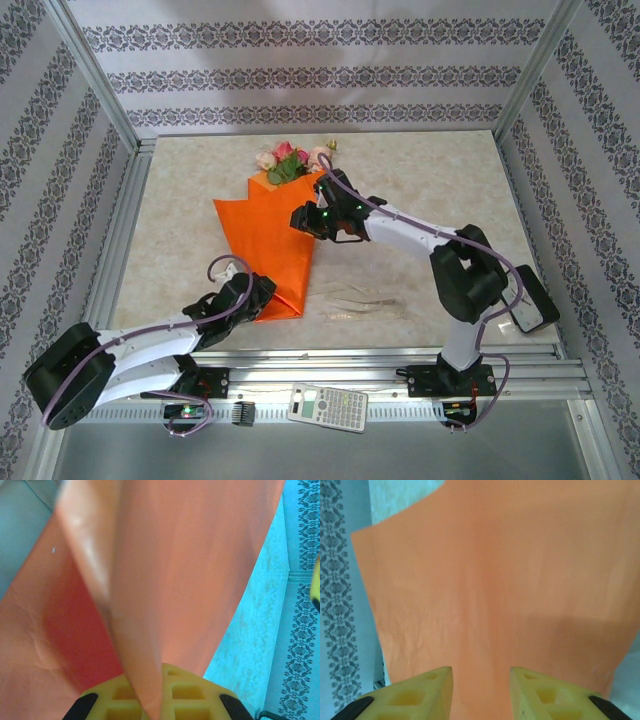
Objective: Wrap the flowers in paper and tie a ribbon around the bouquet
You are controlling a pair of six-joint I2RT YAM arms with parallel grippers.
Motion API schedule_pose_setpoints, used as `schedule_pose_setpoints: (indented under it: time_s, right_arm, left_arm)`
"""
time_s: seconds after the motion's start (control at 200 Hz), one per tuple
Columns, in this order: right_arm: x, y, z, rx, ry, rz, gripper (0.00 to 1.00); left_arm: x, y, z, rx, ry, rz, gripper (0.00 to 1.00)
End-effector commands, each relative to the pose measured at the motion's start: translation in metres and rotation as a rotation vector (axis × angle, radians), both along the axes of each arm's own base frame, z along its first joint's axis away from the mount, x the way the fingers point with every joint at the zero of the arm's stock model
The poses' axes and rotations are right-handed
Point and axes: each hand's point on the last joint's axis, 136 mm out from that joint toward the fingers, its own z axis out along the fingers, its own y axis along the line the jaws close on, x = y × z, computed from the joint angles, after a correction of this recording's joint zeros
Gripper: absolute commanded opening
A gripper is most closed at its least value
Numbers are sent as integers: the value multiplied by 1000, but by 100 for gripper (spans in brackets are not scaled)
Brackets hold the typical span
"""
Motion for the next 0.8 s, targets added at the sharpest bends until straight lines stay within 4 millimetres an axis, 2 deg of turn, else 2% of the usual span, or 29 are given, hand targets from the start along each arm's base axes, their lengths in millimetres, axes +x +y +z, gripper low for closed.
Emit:
schedule_pose_setpoints:
  time_s: [0.0,0.165,0.355,0.44,0.515,0.624,0.794]
  right_arm:
    - [15,3,-1,6,12,-6,36]
    - [21,16,-3,25,21,33,39]
    - [12,29,-4,-23,-5,104,47]
    - [7,27,-12,-74,-3,120,48]
    - [3,29,-25,-86,19,141,45]
    - [-4,32,-36,-76,42,162,43]
    - [-10,38,-28,-59,18,190,45]
  left_arm:
    - [-4,26,-14,134,-39,80,0]
    - [-6,32,-25,186,-63,103,0]
    - [0,27,-28,242,-68,75,0]
    - [-3,27,-37,232,-39,82,0]
    - [-7,28,-42,225,-13,91,0]
    - [-7,26,-39,228,-5,83,0]
    - [-8,28,-34,235,-8,82,0]
